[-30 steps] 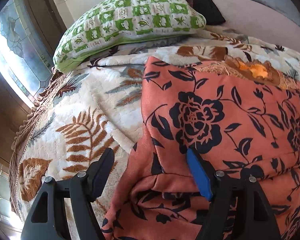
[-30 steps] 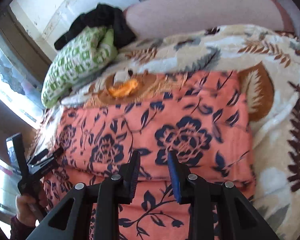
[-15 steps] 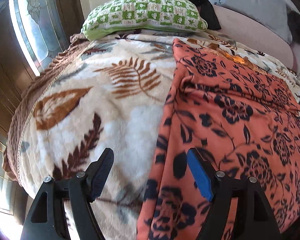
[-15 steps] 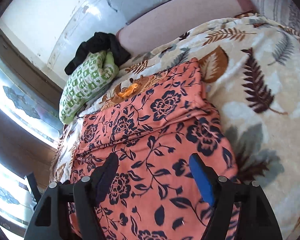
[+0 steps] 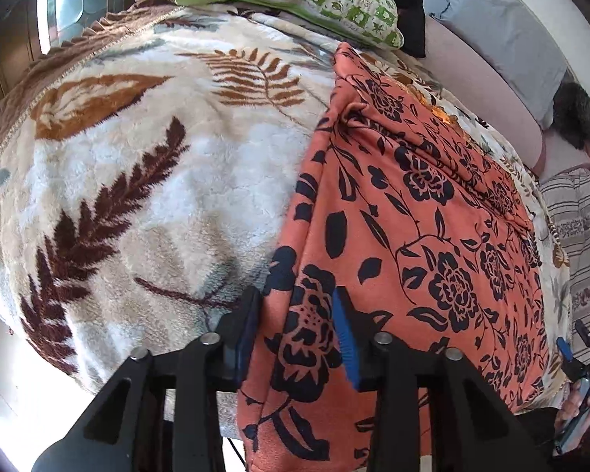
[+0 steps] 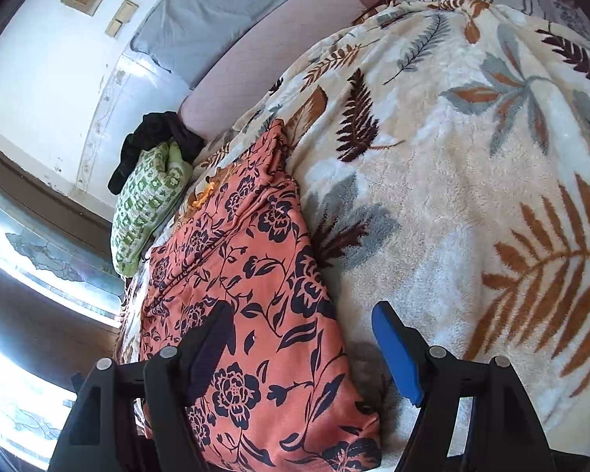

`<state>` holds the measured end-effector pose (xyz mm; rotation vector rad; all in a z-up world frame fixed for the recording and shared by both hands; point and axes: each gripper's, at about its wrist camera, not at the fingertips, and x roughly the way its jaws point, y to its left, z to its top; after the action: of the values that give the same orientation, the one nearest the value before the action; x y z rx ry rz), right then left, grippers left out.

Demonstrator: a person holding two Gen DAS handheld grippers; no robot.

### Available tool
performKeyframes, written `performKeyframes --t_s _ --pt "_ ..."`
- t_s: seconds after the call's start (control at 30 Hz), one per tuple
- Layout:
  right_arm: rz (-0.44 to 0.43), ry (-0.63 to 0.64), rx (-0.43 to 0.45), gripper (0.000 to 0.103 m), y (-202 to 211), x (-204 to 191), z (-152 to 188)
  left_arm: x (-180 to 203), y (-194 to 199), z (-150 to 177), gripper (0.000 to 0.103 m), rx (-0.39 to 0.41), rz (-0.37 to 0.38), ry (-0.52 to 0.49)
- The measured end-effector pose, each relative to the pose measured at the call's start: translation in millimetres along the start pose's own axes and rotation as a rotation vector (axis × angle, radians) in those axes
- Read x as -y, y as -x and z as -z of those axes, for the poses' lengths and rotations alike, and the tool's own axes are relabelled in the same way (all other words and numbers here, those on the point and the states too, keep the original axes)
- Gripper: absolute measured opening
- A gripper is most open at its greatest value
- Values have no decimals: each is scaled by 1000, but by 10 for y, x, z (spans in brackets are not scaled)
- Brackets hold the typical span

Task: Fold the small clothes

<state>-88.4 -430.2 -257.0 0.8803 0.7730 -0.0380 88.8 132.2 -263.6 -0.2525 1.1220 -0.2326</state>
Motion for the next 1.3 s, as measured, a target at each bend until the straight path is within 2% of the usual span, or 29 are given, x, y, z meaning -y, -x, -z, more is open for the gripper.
performKeyframes --t_s 0.13,0.17,0.2,0.23,0.27,0.4,0.43,0.5,0.53,0.57,0.6,0.63,0.67,0.77,0.8,0.87,0.97,1.03,1.07,1.1,1.13,1.17,1.3 --pt "-21 -37 -18 76 -23 67 14 105 -2 46 51 -20 -19 -65" --pt "-21 -46 -32 76 -48 77 31 114 9 58 39 -15 -31 -70" --pt "-17 -54 -45 76 -78 93 40 108 16 70 20 -18 -29 -68" --pt "-6 -62 -59 76 -112 111 45 87 18 81 14 -27 -2 -58" --pt "5 -70 -73 76 -153 128 56 62 32 95 11 -31 32 -43" --pt "36 -98 -112 74 -273 218 86 86 25 99 12 -27 50 -44" --pt "39 -92 -109 74 -283 216 86 95 8 97 14 -32 41 -45" --pt "42 -66 -108 71 -298 178 99 100 -19 94 25 -41 63 -41" --pt "37 -48 -122 66 -318 148 115 107 -15 92 26 -40 68 -42" --pt "21 -28 -145 62 -347 109 143 117 -14 94 26 -41 64 -48" --pt "-2 -7 -177 51 -393 57 178 121 -19 95 26 -44 61 -52" --pt "-19 17 -216 46 -451 -10 229 116 -18 92 23 -45 57 -48" --pt "-7 59 -243 45 -505 -91 295 111 -20 86 11 -48 56 -45" --pt "99 232 -237 35 -553 -344 457 102 -30 71 10 -58 71 -45" --pt "106 245 -240 28 -561 -366 483 106 -30 65 10 -60 69 -50" --pt "130 258 -240 25 -580 -361 501 112 -43 51 10 -68 60 -60" --pt "148 263 -243 28 -618 -375 492 87 -74 20 20 -93 94 -45" --pt "134 267 -241 31 -617 -393 488 93 -77 11 20 -102 96 -55" --pt "145 298 -239 31 -631 -436 501 95 -86 4 14 -108 89 -57" --pt "169 337 -239 27 -644 -486 521 102 -96 -6 10 -116 76 -62" --pt "193 369 -236 16 -651 -537 534 116 -103 -22 9 -123 77 -70" --pt "202 390 -236 11 -653 -586 537 133 -97 -38 9 -125 79 -79" --pt "163 387 -217 9 -620 -762 449 220 5 -143 8 -121 142 -125"
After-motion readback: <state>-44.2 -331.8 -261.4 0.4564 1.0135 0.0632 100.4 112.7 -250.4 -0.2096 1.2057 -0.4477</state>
